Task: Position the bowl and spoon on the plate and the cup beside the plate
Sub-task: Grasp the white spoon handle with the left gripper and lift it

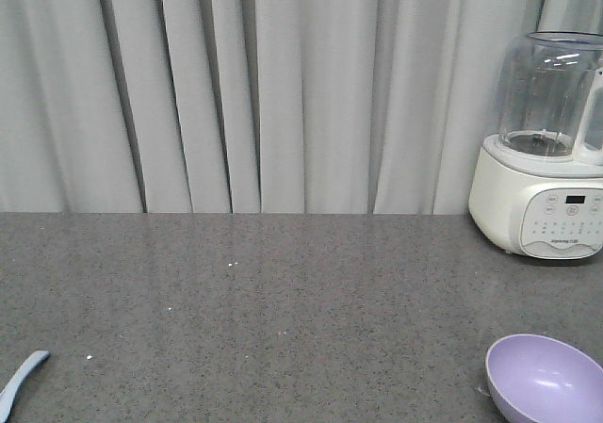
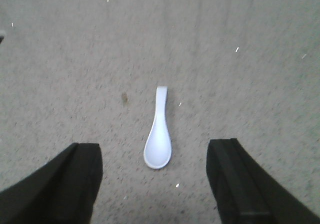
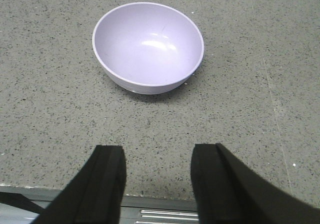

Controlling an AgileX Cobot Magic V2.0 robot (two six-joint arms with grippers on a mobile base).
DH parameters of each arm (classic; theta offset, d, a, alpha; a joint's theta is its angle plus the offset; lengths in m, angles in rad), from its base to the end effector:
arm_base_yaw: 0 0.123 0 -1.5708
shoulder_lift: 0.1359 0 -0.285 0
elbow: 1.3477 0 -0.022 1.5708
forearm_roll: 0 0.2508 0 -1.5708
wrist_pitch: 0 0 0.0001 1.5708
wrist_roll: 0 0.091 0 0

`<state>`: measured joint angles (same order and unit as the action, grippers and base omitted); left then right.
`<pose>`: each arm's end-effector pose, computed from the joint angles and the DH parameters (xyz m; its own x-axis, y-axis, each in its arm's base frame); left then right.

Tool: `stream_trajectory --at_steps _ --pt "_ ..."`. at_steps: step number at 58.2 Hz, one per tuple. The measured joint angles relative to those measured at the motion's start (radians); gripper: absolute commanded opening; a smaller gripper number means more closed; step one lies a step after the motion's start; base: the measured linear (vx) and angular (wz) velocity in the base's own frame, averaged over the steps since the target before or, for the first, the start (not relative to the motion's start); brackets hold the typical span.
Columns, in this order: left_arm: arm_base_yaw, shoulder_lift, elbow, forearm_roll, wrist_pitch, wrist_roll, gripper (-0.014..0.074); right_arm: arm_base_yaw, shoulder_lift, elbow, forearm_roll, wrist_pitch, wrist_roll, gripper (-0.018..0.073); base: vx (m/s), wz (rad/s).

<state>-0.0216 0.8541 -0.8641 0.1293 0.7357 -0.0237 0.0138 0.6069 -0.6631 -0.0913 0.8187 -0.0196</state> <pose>0.1642 0.0043 0.3537 -0.5944 0.0849 -0.7996 -0.0052 0.9940 0.1094 0.1062 -0.0046 0.3167 -0.6245 -0.0904 -0.7758 -0.0130 0.9943 -0.1055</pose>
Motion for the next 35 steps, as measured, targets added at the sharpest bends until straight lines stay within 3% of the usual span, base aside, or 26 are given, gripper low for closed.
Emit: stream_trajectory --at_steps 15,35 --pt "0.0 0.423 -0.283 0.032 0.259 0.003 0.0658 0.0 0.0 0.0 0.0 0.0 0.0 0.0347 0.0 0.0" --pt "0.002 0.789 -0.462 0.03 0.292 0.03 0.0611 0.0 0.0 0.0 0.0 0.0 0.0 0.0347 0.0 0.0"
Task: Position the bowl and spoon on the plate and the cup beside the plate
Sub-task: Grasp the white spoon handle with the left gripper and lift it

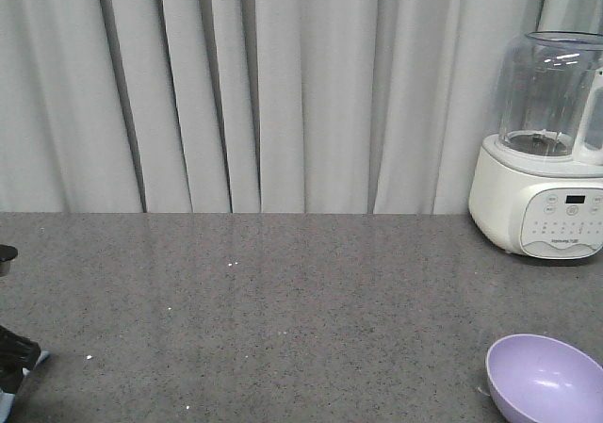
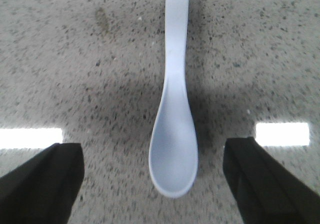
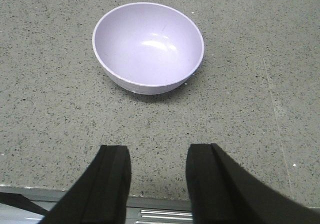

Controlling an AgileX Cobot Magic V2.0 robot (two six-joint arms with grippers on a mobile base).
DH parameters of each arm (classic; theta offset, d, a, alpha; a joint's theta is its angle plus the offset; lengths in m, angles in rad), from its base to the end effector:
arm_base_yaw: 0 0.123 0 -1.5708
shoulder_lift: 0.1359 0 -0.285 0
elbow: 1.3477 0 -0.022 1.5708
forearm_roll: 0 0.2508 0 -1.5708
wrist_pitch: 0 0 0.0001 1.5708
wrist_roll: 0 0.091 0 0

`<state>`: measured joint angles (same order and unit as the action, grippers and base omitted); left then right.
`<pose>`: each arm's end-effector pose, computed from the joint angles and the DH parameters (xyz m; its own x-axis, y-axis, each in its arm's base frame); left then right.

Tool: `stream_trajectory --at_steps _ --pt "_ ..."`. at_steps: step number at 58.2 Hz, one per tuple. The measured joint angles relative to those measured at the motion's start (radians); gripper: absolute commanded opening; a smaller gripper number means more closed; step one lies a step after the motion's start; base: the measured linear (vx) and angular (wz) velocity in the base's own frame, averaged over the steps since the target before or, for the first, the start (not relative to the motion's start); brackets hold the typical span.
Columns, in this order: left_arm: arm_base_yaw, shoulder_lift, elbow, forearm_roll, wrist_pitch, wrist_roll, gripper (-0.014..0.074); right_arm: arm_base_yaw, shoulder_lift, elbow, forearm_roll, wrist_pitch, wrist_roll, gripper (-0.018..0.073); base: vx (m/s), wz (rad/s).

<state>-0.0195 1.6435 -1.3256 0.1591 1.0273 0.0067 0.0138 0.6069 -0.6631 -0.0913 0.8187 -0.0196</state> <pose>0.3365 0.0058 0.2802 -0.9478 0.1070 -0.3003 0.0618 0.9858 0.1562 0.1062 -0.0046 0.3167 -0.6245 -0.0904 -0.7758 -0.0130 0.9943 -0.1055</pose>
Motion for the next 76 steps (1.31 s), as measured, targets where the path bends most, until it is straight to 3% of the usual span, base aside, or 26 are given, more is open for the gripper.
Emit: stream_trajectory --at_steps 14,20,47,76 --pt "0.069 0.135 -0.062 -0.159 -0.031 0.131 0.0534 0.0 0.0 0.0 0.0 0.0 0.0 0.0347 0.0 0.0" --pt "0.073 0.161 -0.065 -0.177 -0.064 0.166 0.052 0.0 0.0 0.0 0.0 0.0 0.0 0.0347 0.0 0.0" --pt "0.073 0.21 -0.065 -0.169 -0.126 0.18 0.0484 0.0 0.0 0.0 0.0 0.002 0.0 0.0347 0.0 0.0" --pt "0.073 0.21 -0.065 -0.165 -0.098 0.18 0.0205 0.0 0.0 0.0 0.0 0.002 0.0 0.0347 0.0 0.0"
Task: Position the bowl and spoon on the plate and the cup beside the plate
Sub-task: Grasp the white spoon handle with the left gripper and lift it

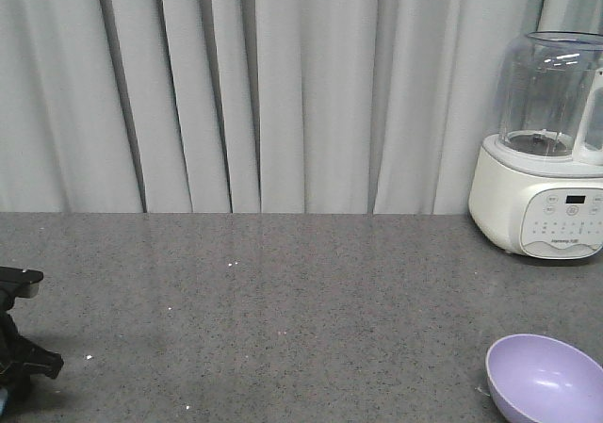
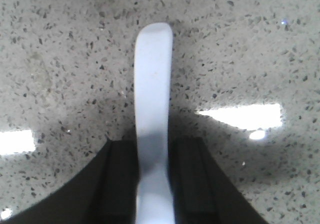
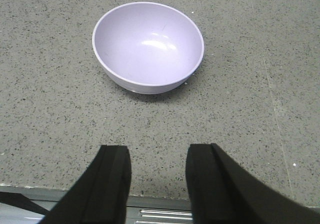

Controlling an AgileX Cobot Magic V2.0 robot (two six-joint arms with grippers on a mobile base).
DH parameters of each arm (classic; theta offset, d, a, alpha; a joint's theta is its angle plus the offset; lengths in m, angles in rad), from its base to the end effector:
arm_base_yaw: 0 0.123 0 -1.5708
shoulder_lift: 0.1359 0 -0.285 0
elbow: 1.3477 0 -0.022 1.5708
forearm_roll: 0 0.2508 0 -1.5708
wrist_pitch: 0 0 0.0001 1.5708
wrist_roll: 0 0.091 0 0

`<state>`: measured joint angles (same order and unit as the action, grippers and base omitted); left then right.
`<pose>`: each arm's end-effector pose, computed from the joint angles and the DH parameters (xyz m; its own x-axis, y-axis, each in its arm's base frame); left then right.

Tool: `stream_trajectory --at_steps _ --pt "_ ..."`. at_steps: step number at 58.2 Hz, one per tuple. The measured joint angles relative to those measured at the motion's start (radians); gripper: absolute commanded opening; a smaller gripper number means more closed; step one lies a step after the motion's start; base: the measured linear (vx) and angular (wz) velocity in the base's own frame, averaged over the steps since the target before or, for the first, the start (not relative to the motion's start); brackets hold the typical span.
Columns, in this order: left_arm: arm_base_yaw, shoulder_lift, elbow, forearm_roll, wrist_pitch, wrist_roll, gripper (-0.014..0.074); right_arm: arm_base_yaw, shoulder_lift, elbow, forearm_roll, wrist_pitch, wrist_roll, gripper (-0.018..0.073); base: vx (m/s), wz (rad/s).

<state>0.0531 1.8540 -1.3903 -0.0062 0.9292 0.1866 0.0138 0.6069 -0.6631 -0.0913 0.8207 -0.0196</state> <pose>0.3805 0.0198 0.2237 -0.9570 0.1313 -0.2585 0.1244 0.9913 0.0429 0.1060 -0.0046 0.3165 -0.6260 -0.0903 -0.7745 -0.0130 0.9943 -0.1054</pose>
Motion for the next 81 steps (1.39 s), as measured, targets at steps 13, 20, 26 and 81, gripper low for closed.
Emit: stream_trajectory --at_steps 13,20,26,81 --pt "0.0 0.0 0.0 0.006 -0.002 0.0 0.0171 0.0 0.0 0.0 0.0 0.0 0.0 0.0347 0.0 0.0" --pt "0.0 0.0 0.0 0.006 0.001 0.0 0.0172 0.0 0.0 0.0 0.0 0.0 0.0 0.0347 0.0 0.0" --pt "0.0 -0.001 0.0 0.006 0.007 0.0 0.0174 0.0 0.0 0.0 0.0 0.0 0.0 0.0347 0.0 0.0" --pt "0.0 -0.369 0.0 -0.024 0.047 -0.006 0.0175 0.0 0.0 0.0 0.0 0.0 0.0 0.0347 0.0 0.0"
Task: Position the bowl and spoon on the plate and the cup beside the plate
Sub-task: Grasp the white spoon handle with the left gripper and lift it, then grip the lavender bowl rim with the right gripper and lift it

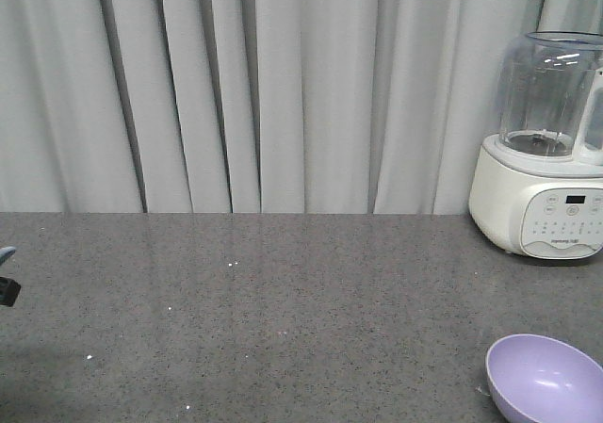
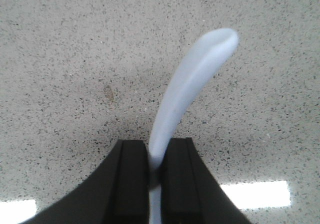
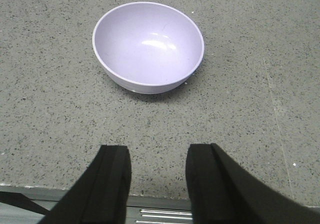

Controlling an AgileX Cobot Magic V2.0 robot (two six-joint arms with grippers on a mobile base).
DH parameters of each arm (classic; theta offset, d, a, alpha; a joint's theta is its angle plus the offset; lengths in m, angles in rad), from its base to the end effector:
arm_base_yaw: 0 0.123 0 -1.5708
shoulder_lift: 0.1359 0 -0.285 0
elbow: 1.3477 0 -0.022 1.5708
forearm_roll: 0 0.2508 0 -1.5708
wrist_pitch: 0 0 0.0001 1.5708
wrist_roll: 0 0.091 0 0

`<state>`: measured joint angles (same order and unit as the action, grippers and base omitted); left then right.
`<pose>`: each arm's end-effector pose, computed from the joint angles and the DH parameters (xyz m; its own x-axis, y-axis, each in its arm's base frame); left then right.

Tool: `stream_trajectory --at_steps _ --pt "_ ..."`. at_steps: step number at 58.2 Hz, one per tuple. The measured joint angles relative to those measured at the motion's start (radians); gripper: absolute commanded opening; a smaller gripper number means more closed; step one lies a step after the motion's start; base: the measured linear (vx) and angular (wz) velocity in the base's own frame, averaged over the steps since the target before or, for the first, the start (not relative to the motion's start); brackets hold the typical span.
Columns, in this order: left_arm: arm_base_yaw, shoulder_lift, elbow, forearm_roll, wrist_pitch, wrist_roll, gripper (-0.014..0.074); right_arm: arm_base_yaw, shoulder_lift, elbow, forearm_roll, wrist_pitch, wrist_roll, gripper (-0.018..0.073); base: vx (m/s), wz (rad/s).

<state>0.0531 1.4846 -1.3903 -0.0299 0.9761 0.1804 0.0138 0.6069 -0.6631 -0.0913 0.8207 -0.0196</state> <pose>0.3151 0.0145 0.3521 -0.8263 0.1192 -0.5505 0.0966 0.9929 0.0700 0.1060 -0.0046 0.3165 -0.6260 -0.0903 -0.7745 -0.0130 0.9943 -0.1054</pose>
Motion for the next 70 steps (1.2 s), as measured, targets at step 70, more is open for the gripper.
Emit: stream_trajectory --at_steps 70 --pt "-0.257 -0.499 0.325 -0.224 -0.129 0.14 0.0175 0.0 0.0 0.0 0.001 0.0 0.0 0.0347 0.0 0.0"
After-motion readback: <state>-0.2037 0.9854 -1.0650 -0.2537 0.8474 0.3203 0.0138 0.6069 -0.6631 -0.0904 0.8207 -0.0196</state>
